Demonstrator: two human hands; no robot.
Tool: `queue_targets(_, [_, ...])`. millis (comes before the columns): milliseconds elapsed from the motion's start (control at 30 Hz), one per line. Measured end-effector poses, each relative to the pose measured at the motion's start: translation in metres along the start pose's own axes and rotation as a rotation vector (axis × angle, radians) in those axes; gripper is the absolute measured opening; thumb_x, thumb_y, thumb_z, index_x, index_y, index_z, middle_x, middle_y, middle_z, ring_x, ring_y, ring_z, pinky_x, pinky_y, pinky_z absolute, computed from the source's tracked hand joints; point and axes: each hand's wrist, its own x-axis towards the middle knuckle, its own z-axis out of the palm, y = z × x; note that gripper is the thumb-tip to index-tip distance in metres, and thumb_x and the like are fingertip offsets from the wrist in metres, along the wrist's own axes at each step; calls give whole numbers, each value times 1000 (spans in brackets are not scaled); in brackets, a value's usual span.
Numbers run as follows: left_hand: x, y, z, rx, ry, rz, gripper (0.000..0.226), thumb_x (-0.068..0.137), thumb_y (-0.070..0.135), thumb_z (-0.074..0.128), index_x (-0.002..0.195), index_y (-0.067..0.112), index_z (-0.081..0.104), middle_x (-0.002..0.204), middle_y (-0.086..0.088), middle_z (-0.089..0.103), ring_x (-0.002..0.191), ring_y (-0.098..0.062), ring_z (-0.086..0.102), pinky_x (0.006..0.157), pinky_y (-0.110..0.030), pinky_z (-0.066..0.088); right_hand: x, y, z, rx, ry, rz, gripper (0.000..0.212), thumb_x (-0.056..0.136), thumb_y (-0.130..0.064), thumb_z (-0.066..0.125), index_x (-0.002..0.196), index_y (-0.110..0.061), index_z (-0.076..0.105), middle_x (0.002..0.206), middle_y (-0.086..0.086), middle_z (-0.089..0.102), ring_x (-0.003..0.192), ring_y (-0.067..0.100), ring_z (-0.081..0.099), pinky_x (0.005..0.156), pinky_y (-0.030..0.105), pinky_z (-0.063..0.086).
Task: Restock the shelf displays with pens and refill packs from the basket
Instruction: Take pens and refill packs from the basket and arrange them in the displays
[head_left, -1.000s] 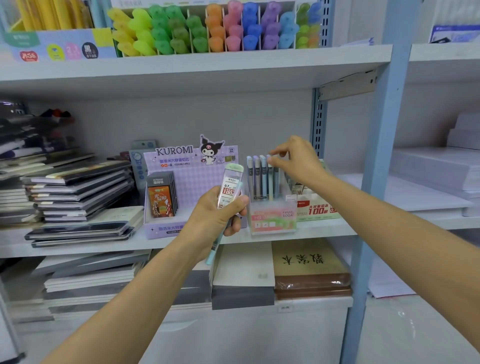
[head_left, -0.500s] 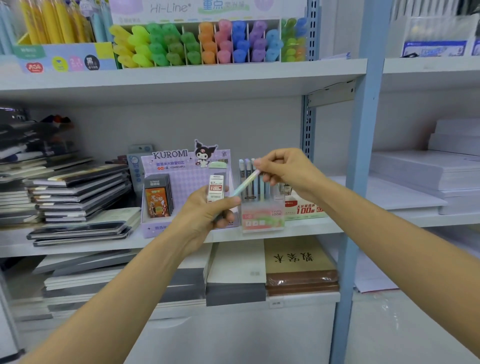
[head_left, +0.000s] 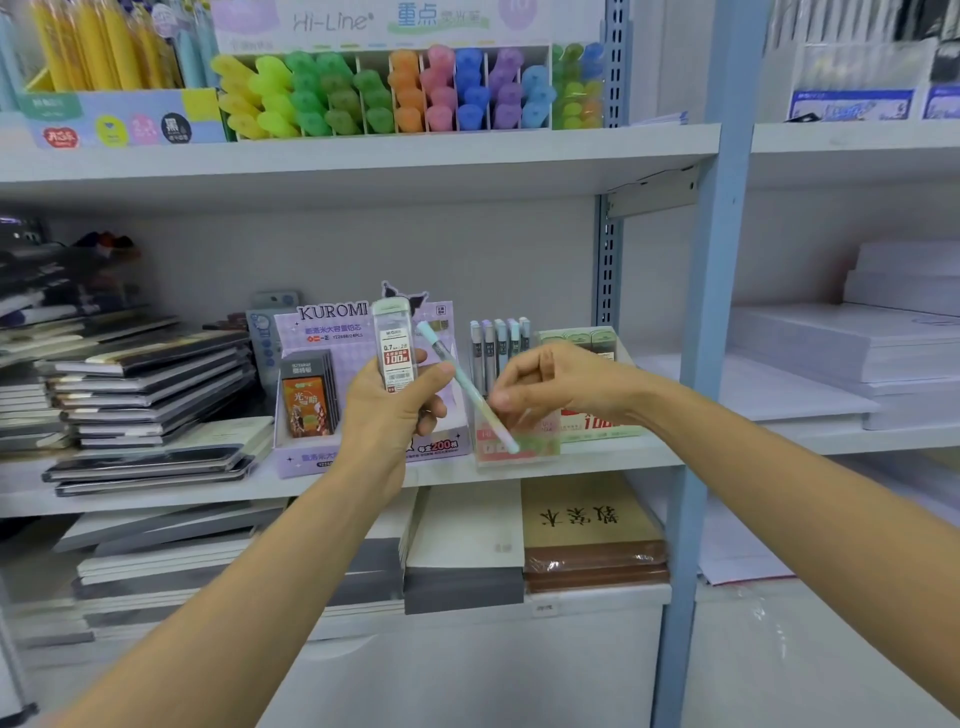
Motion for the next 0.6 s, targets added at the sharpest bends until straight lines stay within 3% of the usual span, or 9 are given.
queue_targets(133, [0,-2,8,111,-67,45,24,80,7,76,93,15,58,54,4,59,44,-9,51,39,-19,39,14,-11,8,30,280,-117,23,88,-33,68,103,-17,72,92,1,74,80,14,69,71,25,56])
queue_targets(300, [0,-2,15,151,-132,32,19,84,9,73,96,15,59,61,6,64,48,-9,56,40,-18,40,20,-20,4,-49,262,-139,16,90,-23,67,99,-10,71,91,8,72,78,16,66,73,24,56])
queue_targets(400, [4,-1,11,119,-137,-47,9,92,14,64,98,14,58,73,-1,64,53,-13,57,42,-21,42,20,-24,-16,-48,500,-165,12,95,-17,59,101,-9,64,95,12,69,79,17,68,74,24,57])
queue_targets(500, [5,-5,7,143,-165,-75,6,98,13,53,99,15,59,66,2,61,56,-11,57,47,-23,46,20,-18,-42,-113,764,-191,13,97,-13,56,106,-5,59,96,13,68,81,19,69,72,24,57])
queue_targets(600, [4,-11,3,212,-183,-37,8,98,15,55,100,17,62,64,4,61,57,-10,57,55,-24,53,24,1,-52,-214,819,-135,9,96,-11,57,103,-6,58,94,15,69,77,17,70,68,23,57])
